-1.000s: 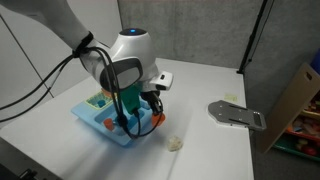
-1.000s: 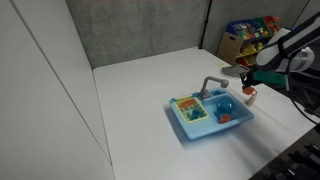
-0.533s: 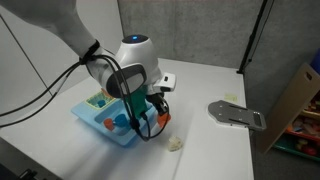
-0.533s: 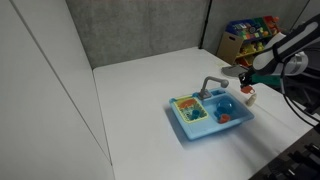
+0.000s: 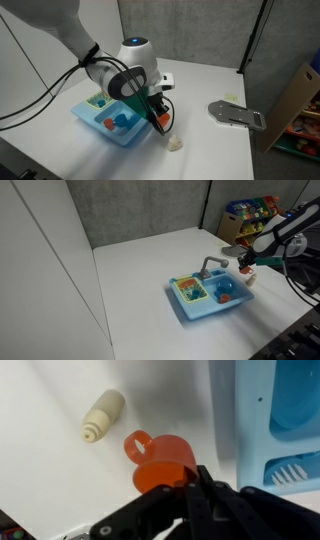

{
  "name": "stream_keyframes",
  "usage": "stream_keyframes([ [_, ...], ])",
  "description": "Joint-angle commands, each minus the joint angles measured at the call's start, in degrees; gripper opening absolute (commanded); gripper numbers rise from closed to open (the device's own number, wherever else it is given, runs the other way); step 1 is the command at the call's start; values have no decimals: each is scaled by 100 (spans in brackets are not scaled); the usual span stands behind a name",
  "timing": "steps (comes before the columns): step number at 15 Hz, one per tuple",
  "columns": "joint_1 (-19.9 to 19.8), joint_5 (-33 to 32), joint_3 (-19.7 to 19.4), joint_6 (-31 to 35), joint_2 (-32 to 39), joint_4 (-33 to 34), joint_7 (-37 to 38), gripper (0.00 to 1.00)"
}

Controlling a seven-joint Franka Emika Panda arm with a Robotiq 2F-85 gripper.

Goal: Remove the orange cup from the sink and put it on the tray

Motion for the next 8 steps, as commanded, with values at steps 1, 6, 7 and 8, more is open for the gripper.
stream_keyframes([
  [1, -87, -18, 94, -95, -10, 14, -45, 6],
  [6, -186, 1, 193, -191, -11, 63, -138, 2],
  [7, -201, -25, 165, -214, -9, 49, -166, 2],
  [8, -219, -43, 154, -230, -3, 41, -200, 2],
])
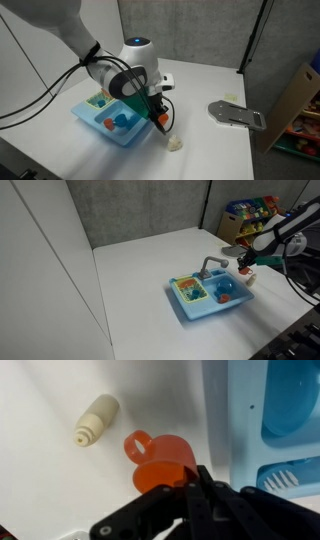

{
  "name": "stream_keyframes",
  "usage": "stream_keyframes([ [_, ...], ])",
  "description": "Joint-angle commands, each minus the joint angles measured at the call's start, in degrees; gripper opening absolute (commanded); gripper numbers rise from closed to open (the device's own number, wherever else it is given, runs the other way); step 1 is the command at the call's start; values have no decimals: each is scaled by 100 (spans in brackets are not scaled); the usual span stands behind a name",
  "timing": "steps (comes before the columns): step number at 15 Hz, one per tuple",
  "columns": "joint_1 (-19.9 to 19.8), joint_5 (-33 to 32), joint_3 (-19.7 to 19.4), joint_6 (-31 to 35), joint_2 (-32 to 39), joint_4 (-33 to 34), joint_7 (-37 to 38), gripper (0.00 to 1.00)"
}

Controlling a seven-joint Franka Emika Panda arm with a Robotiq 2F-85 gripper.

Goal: Remove the orange cup from the sink and put it on the tray

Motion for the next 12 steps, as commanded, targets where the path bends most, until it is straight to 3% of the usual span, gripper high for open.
stream_keyframes([
  [1, -56, -39, -53, -41, 6, -23, -76, 2],
  [12, -605, -94, 16, 234, 71, -615, -749, 2],
])
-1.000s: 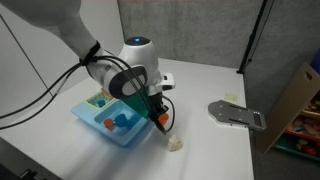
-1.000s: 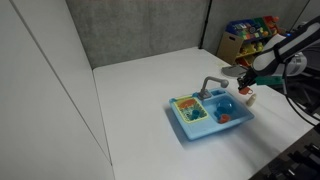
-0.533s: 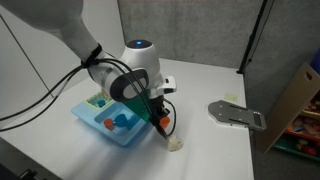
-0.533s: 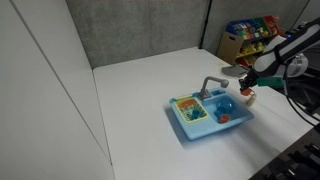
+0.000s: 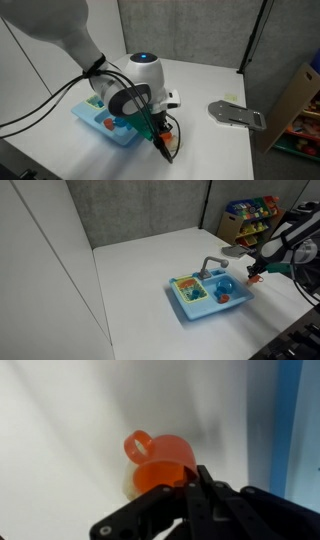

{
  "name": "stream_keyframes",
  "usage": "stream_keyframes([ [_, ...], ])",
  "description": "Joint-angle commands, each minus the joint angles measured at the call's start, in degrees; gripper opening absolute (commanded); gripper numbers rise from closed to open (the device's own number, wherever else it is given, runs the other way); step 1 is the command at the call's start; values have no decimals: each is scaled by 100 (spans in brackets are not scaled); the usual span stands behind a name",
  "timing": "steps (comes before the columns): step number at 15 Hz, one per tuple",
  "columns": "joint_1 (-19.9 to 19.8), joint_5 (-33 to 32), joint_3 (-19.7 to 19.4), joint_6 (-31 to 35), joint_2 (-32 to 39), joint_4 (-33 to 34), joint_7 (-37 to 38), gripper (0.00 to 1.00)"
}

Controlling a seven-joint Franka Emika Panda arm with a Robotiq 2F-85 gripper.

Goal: Remove the orange cup from the sink and put it on the tray

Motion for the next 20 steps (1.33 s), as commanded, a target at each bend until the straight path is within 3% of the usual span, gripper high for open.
stream_keyframes([
  [1, -320, -114, 162, 183, 18, -248, -416, 3],
  [12, -1082, -612, 616, 1027, 578, -318, -1039, 6],
  [13, -1122, -690, 633, 1081, 594, -330, -1039, 31],
  [14, -1185, -760, 669, 1098, 594, -342, -1038, 32],
  [17, -1317, -867, 749, 988, 480, -411, -1002, 54],
  [20, -1169, -715, 637, 933, 324, -474, -674, 78],
])
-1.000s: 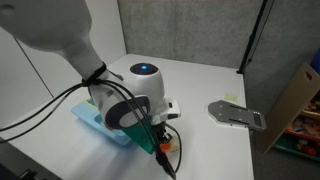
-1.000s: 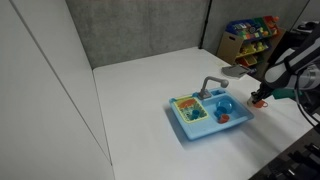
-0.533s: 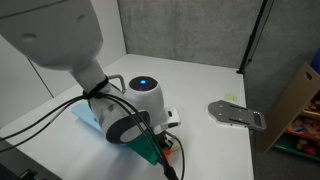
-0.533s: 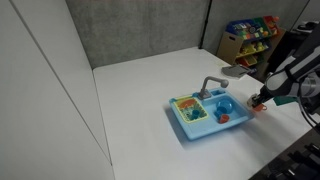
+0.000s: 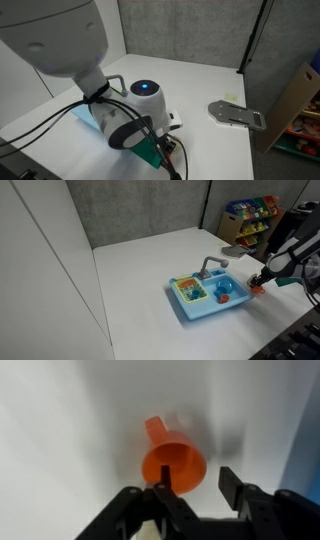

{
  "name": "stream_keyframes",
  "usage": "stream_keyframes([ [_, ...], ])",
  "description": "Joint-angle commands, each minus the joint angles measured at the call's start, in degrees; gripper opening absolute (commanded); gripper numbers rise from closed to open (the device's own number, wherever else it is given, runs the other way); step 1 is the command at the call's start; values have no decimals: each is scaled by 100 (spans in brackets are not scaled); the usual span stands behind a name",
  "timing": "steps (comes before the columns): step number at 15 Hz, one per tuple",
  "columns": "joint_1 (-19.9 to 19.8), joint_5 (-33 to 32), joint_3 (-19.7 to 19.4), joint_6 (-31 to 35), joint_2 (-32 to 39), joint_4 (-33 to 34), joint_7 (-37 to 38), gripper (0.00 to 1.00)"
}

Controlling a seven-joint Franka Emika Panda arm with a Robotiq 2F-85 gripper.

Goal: Remove the orange cup from the sink and put it on the tray

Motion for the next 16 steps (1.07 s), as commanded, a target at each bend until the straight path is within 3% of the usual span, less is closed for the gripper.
stream_keyframes([
  [1, 69, 105, -45, -55, -302, -168, 322, 85],
  [3, 239, 195, -167, -82, -414, -193, 581, 99],
  [4, 330, 240, -229, -75, -474, -213, 718, 100],
  [11, 1131, 498, -719, -278, -945, -446, 1494, 100],
  [16, 1467, 381, -934, -1031, -1427, -631, 1467, 100],
])
